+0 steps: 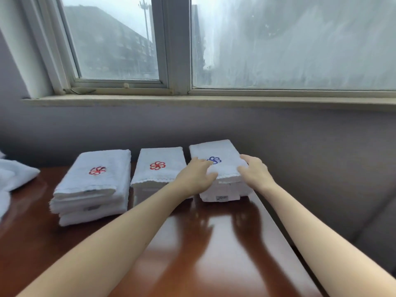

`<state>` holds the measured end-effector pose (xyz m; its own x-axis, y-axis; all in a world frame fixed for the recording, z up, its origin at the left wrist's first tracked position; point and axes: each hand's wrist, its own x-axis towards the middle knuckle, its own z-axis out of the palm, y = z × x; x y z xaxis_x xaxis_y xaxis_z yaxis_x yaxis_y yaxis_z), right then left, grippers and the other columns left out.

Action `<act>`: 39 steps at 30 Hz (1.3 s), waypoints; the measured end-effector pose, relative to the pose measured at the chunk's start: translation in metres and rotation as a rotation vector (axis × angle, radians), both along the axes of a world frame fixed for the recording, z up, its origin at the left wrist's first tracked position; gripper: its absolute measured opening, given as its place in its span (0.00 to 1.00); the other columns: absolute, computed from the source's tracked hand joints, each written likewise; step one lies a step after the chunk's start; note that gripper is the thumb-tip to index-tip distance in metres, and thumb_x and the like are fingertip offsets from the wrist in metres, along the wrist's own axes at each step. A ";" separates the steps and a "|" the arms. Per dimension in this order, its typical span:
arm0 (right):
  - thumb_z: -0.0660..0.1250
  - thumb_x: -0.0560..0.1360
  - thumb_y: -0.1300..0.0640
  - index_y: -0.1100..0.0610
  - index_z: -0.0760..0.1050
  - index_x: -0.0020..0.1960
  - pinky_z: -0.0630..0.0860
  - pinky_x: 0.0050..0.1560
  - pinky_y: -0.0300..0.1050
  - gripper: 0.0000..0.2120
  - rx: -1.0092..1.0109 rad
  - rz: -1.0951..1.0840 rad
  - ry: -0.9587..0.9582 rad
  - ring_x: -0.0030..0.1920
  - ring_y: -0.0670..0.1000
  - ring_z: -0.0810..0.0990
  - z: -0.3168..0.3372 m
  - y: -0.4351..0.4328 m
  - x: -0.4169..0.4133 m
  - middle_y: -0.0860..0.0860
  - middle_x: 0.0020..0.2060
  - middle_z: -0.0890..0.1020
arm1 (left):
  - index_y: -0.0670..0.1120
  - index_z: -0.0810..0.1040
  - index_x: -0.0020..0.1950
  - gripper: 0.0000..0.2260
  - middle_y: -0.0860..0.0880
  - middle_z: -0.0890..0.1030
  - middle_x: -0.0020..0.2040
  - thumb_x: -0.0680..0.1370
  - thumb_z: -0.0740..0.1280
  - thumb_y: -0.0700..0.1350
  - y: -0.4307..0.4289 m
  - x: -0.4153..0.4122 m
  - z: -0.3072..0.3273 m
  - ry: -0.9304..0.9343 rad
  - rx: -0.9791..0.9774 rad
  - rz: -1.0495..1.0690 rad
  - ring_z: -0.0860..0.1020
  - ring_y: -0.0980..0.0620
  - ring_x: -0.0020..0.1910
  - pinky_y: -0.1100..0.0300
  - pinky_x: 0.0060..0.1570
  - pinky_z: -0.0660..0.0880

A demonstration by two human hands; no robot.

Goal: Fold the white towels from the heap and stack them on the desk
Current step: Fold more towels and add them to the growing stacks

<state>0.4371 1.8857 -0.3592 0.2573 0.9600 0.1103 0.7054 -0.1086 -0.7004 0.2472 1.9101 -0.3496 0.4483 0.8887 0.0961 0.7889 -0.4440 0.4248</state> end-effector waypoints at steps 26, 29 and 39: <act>0.68 0.74 0.49 0.41 0.72 0.66 0.71 0.56 0.44 0.21 0.184 1.073 -0.567 0.63 0.50 0.74 0.069 -0.112 -0.403 0.46 0.68 0.73 | 0.57 0.69 0.72 0.26 0.56 0.76 0.65 0.75 0.68 0.56 -0.247 -0.387 0.041 0.021 0.016 0.755 0.75 0.55 0.63 0.55 0.63 0.72; 0.68 0.74 0.50 0.46 0.67 0.73 0.71 0.63 0.47 0.28 0.207 1.091 -0.554 0.67 0.51 0.73 0.068 -0.116 -0.450 0.48 0.70 0.72 | 0.57 0.68 0.73 0.26 0.56 0.75 0.68 0.75 0.66 0.54 -0.265 -0.430 0.044 0.052 0.032 0.824 0.74 0.55 0.64 0.58 0.60 0.72; 0.67 0.75 0.52 0.46 0.62 0.76 0.73 0.61 0.52 0.31 0.357 1.163 -0.524 0.67 0.54 0.72 0.078 -0.108 -0.602 0.49 0.71 0.69 | 0.54 0.67 0.74 0.26 0.55 0.66 0.72 0.77 0.67 0.53 -0.281 -0.561 0.052 0.065 0.105 0.962 0.73 0.57 0.55 0.56 0.53 0.75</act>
<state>-0.1649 1.7779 -0.2809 -0.8407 0.4881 0.2346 0.4553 0.8716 -0.1818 -0.3141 1.6289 -0.2979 -0.4591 0.8664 0.1963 0.8550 0.3709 0.3624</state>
